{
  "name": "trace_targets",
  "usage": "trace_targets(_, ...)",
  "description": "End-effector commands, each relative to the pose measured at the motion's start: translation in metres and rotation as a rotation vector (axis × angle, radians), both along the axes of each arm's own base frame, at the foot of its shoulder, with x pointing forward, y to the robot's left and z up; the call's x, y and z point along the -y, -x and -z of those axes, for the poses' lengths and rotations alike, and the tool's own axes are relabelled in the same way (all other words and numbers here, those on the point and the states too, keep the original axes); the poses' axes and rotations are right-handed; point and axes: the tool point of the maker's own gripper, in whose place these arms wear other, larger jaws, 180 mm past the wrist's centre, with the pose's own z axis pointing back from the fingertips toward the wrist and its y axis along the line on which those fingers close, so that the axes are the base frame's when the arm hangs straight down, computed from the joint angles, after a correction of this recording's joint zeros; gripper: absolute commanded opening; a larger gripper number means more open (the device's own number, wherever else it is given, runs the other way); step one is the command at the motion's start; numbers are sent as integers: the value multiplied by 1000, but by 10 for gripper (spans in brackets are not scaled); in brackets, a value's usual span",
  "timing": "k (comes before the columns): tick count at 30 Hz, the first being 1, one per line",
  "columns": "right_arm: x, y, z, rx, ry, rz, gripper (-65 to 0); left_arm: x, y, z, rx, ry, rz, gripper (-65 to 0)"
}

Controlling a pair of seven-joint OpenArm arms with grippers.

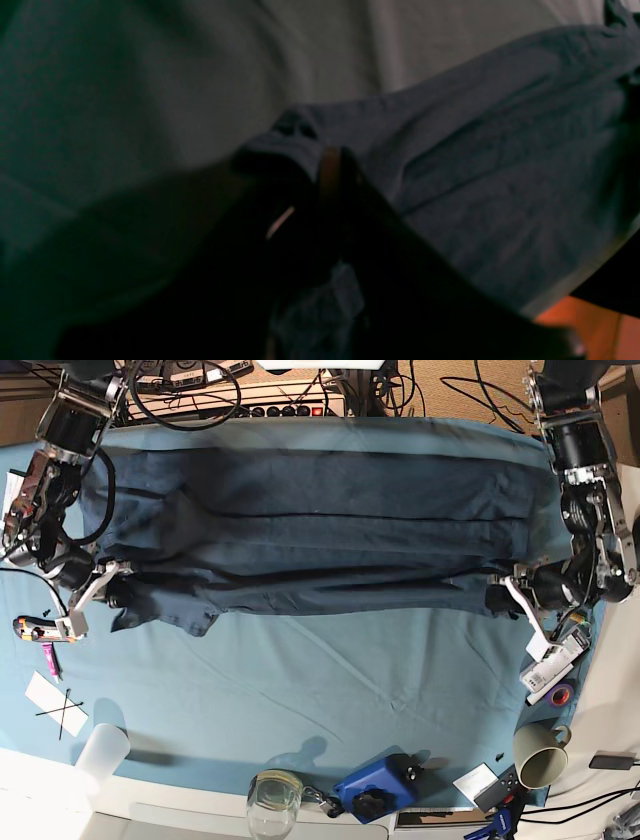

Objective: Fold the T-shirt properly
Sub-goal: 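Lift both strip ends and pull them back toward the robot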

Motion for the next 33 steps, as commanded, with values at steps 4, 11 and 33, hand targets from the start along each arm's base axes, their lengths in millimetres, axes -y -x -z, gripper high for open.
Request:
trace_targets(4, 11, -3, -28, 89, 33, 13, -650, -9, -10, -26, 92, 7, -17, -650)
trace_targets(11, 18, 20, -40, 112, 60, 24, -650, -16, 0, -26, 86, -14, 20, -650)
trace_targets(33, 8, 80, 1, -58, 21, -14, -650, -27, 82, -14, 46, -130, 37, -650)
